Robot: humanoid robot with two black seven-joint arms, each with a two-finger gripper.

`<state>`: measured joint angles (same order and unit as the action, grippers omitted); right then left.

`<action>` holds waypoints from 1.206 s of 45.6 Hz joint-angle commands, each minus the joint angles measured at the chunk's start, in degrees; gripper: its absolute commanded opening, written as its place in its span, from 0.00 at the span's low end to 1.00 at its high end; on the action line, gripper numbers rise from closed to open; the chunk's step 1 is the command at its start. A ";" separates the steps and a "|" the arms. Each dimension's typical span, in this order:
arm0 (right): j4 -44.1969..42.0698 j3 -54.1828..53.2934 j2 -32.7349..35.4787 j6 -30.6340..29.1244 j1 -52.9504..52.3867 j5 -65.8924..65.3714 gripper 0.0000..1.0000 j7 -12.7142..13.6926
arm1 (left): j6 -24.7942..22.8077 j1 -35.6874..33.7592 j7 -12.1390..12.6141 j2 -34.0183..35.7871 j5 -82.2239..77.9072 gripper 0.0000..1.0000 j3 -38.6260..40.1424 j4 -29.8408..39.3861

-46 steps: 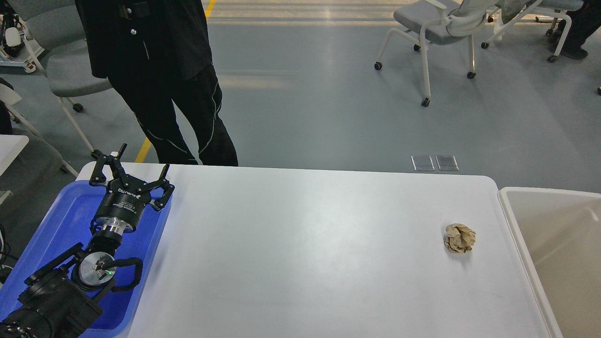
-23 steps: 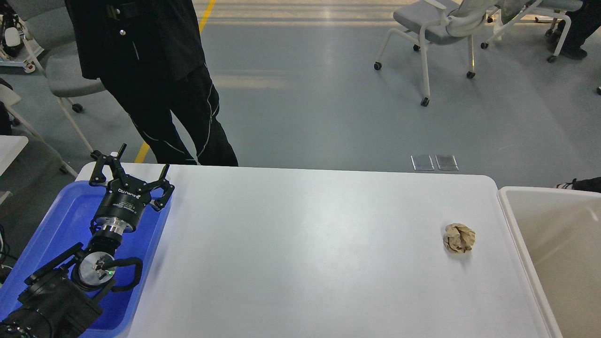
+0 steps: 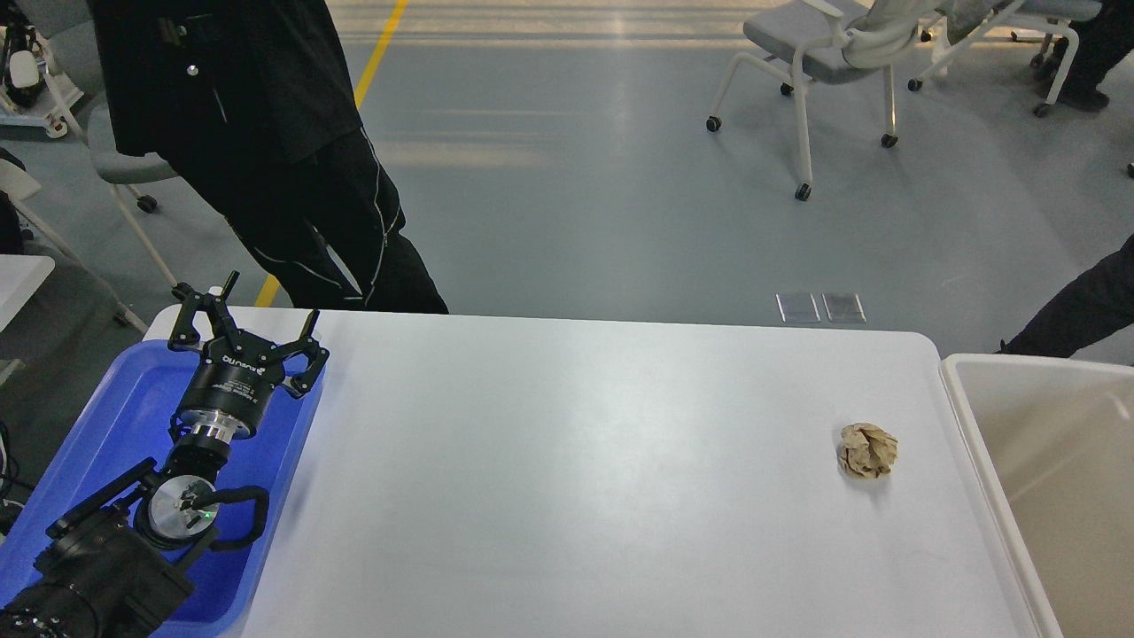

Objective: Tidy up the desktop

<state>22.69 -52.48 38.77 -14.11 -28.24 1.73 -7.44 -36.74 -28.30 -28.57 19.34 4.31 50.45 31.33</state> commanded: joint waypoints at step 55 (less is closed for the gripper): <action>25.91 -27.06 -26.99 5.49 10.40 -31.08 1.00 -12.34 | 0.00 0.00 0.01 0.00 -0.01 1.00 0.00 0.05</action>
<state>48.42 -80.72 13.83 -12.57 -16.82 -27.56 -18.76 -36.74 -28.30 -28.57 19.34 4.30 50.45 31.38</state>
